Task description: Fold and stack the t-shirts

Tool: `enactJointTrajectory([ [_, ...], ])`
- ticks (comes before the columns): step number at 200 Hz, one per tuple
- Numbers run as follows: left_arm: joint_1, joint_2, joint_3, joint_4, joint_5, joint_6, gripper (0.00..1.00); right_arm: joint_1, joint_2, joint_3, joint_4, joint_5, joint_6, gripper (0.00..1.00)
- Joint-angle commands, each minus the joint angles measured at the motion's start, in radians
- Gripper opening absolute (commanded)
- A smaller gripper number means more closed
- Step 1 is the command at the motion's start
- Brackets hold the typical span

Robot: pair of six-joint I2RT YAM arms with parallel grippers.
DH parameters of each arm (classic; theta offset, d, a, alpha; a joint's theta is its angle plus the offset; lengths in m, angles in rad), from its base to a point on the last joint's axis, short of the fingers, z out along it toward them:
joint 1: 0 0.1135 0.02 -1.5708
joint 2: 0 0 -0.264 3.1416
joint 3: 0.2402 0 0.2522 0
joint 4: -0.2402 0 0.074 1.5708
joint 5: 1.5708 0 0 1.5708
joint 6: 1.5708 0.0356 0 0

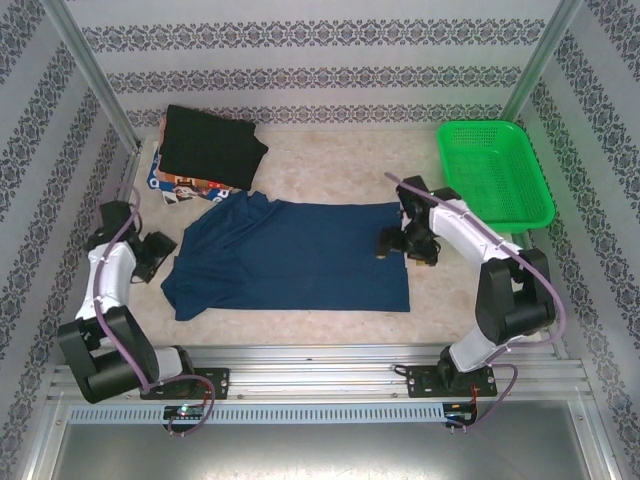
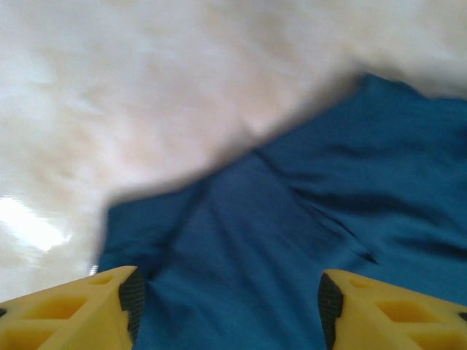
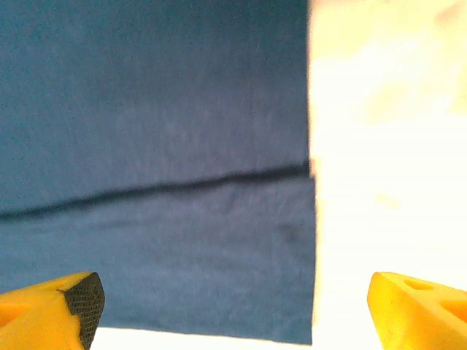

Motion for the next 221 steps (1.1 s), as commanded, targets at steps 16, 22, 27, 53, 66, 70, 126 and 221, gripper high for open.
enactJointTrajectory([
  [16,-0.312,0.037,0.041,0.016,-0.013,-0.057,0.72,-0.1,0.189,0.221,0.097,-0.033,-0.032,0.91],
  [22,-0.348,0.056,0.039,0.028,-0.02,-0.056,0.71,-0.114,0.222,0.256,0.111,-0.049,-0.027,0.9],
  [27,-0.367,0.069,0.034,0.036,-0.02,-0.061,0.71,-0.122,0.249,0.284,0.12,-0.056,-0.023,0.9],
  [53,-0.453,0.109,-0.032,0.128,-0.018,-0.081,0.69,-0.142,0.4,0.453,0.119,-0.053,-0.024,0.86],
  [66,-0.452,0.12,-0.089,0.166,-0.025,-0.122,0.67,-0.154,0.46,0.515,0.112,-0.059,-0.011,0.82],
  [70,-0.45,0.119,-0.108,0.18,-0.028,-0.136,0.67,-0.155,0.473,0.525,0.119,-0.062,-0.004,0.82],
  [126,-0.449,0.046,-0.317,0.251,-0.106,-0.261,0.66,-0.116,0.445,0.482,0.163,-0.15,0.023,0.76],
  [221,-0.45,-0.083,-0.505,0.188,-0.116,-0.423,0.66,0.04,0.246,-0.03,0.26,-0.131,0.141,0.74],
])
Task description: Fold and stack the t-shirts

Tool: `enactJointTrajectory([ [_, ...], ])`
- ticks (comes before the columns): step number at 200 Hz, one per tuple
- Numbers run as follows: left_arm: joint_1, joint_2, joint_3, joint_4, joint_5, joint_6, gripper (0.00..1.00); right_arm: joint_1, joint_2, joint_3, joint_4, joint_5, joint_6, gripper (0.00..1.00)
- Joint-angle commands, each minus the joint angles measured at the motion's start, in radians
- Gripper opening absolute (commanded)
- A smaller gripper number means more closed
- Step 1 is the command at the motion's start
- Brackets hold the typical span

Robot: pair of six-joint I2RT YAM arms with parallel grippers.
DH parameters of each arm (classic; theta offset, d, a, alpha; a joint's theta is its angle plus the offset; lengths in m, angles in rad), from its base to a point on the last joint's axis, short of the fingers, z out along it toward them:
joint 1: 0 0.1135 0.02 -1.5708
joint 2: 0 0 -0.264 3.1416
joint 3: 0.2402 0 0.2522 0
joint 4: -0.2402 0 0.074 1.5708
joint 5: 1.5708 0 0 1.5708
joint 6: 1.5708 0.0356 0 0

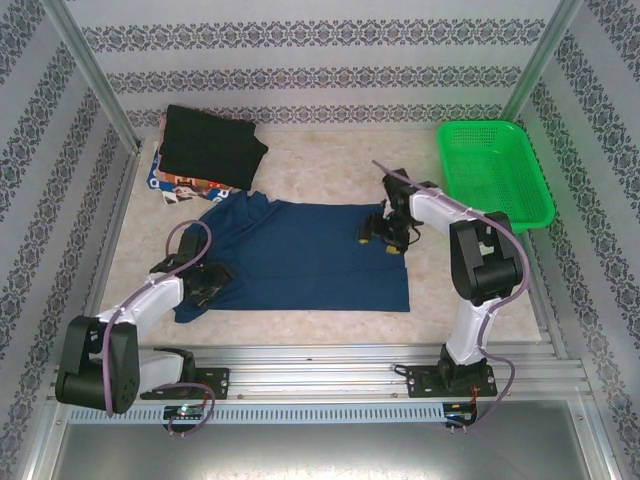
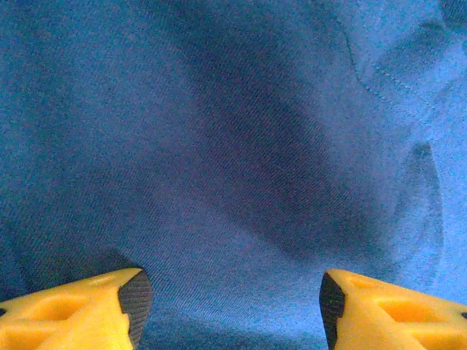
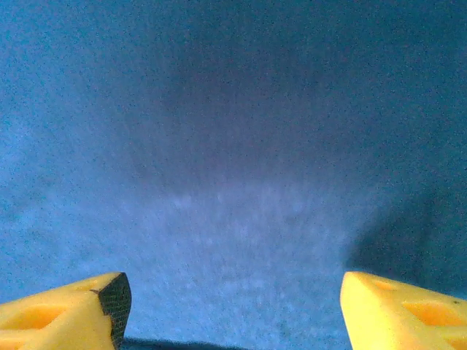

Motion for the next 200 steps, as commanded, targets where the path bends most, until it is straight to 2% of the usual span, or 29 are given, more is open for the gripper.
enactJointTrajectory([
  [1,-0.002,-0.018,-0.091,-0.151,-0.036,-0.077,0.66,0.003,-0.024,-0.076,0.006,0.04,0.054,0.74],
  [28,-0.003,-0.051,-0.116,-0.18,-0.003,-0.1,0.66,0.02,-0.023,-0.104,-0.058,0.124,0.051,0.73],
  [101,-0.02,-0.167,-0.172,-0.259,0.064,-0.136,0.64,0.105,-0.093,-0.197,-0.145,0.196,0.071,0.72],
  [150,-0.055,-0.311,-0.207,-0.359,0.093,-0.192,0.61,0.108,-0.133,-0.22,-0.15,0.231,0.078,0.73],
  [176,-0.054,-0.381,-0.167,-0.389,0.089,-0.208,0.66,0.1,-0.152,-0.178,-0.15,0.245,0.064,0.73],
  [200,-0.055,-0.37,-0.069,-0.379,0.047,-0.197,0.78,0.089,-0.189,-0.104,-0.151,0.245,0.029,0.76],
])
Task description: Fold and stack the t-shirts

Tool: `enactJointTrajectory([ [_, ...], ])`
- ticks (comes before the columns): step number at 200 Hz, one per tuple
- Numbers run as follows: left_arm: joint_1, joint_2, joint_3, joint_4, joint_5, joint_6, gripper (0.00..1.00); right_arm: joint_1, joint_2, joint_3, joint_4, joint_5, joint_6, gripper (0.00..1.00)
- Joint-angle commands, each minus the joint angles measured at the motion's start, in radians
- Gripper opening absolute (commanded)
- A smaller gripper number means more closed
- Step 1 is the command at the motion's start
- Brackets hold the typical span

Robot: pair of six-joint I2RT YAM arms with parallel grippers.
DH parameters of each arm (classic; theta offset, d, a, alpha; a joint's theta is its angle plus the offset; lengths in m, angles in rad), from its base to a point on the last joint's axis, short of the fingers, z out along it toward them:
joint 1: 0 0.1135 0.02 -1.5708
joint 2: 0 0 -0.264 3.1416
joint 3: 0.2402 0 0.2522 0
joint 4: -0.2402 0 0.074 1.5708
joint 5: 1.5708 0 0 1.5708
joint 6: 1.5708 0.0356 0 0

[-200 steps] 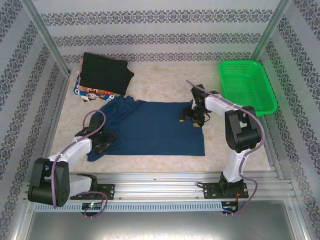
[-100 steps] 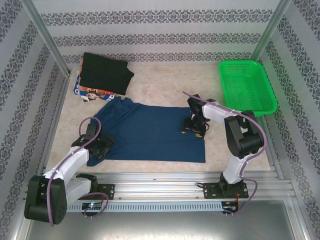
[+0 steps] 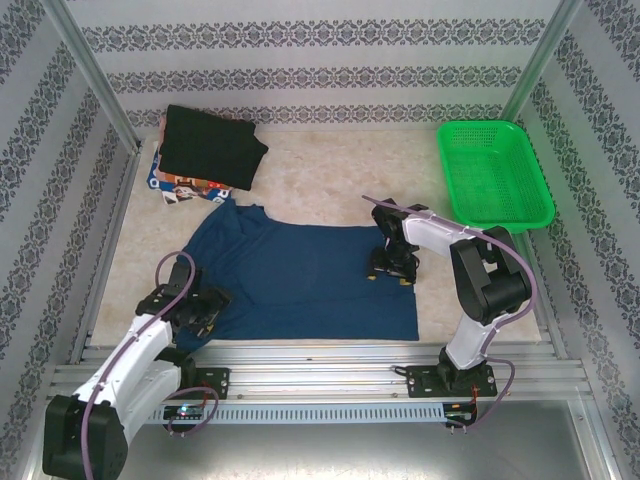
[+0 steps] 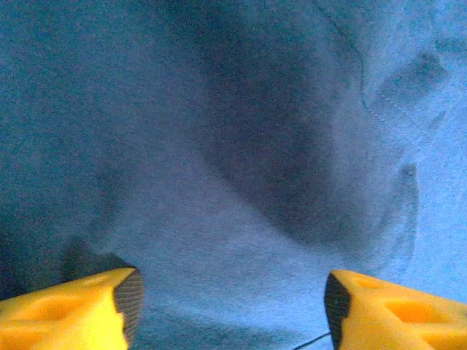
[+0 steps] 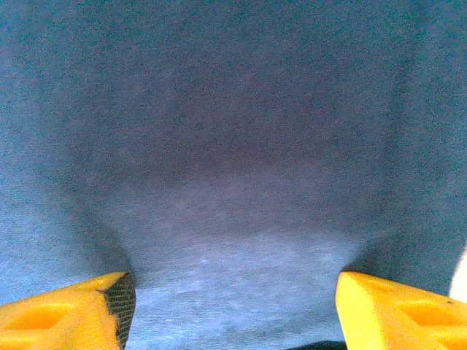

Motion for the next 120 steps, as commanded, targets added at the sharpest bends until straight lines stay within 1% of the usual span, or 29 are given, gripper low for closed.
enactJointTrajectory([
  [1,-0.014,0.015,0.075,-0.115,-0.039,-0.017,0.79,-0.017,-0.058,0.08,-0.028,0.039,-0.026,0.76],
  [22,-0.014,0.106,0.22,-0.089,-0.063,0.042,0.9,-0.057,-0.085,0.151,-0.043,0.005,-0.066,0.79],
  [34,-0.014,0.177,0.322,-0.081,-0.071,0.101,0.93,-0.09,-0.098,0.183,-0.048,-0.006,-0.092,0.81],
  [47,-0.013,0.259,0.434,-0.076,-0.073,0.158,0.97,-0.134,-0.087,0.219,-0.069,-0.001,-0.116,0.82],
  [63,-0.013,0.356,0.563,-0.071,-0.081,0.228,0.99,-0.193,-0.05,0.253,-0.083,-0.004,-0.14,0.81],
  [78,-0.011,0.452,0.673,-0.058,-0.086,0.319,1.0,-0.236,-0.004,0.278,-0.055,-0.008,-0.164,0.8],
  [105,0.004,0.657,0.887,-0.052,-0.026,0.509,1.0,-0.292,0.121,0.366,-0.016,-0.068,-0.173,0.76],
  [120,0.015,0.762,0.992,-0.066,0.008,0.605,1.0,-0.297,0.177,0.409,0.009,-0.111,-0.166,0.74],
])
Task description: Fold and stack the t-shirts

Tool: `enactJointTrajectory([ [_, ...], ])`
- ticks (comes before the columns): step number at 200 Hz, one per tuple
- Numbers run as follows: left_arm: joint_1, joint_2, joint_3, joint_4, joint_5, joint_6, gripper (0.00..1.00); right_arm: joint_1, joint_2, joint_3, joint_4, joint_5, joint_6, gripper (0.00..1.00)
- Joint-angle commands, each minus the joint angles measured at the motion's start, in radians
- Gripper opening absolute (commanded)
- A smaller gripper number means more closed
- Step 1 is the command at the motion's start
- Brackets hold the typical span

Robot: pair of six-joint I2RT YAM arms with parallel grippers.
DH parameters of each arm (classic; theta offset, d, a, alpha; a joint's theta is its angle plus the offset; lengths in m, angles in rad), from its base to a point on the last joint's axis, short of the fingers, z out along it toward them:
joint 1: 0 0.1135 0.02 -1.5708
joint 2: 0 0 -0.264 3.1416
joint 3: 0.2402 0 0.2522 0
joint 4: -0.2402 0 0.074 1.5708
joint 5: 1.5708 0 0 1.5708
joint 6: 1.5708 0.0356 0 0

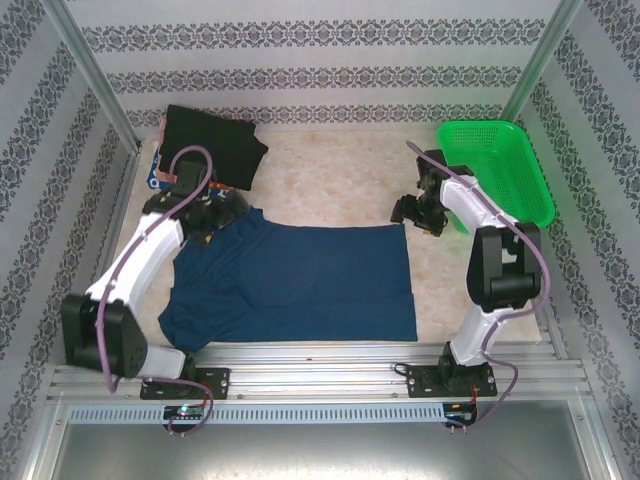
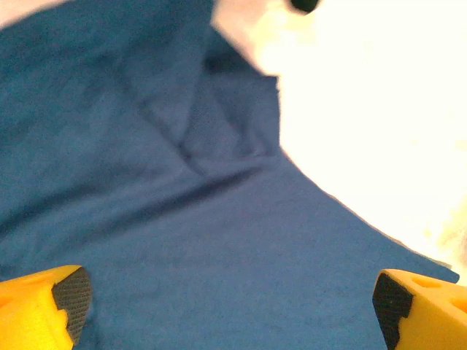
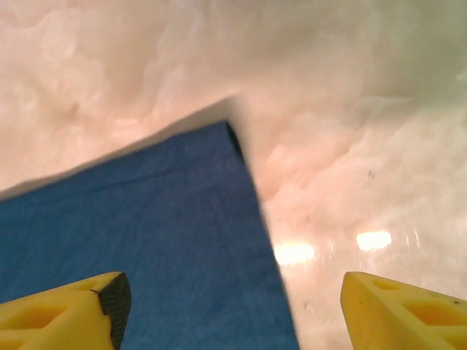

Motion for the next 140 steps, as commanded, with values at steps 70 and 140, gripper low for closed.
enactJointTrajectory([
  [70,0.102,0.312,0.253,0.077,0.074,0.41,0.98,-0.01,0.215,0.125,0.075,-0.105,0.026,0.66],
  [140,0.133,0.426,0.314,0.073,0.011,0.52,0.98,0.007,0.25,0.109,0.107,-0.118,0.045,0.36],
])
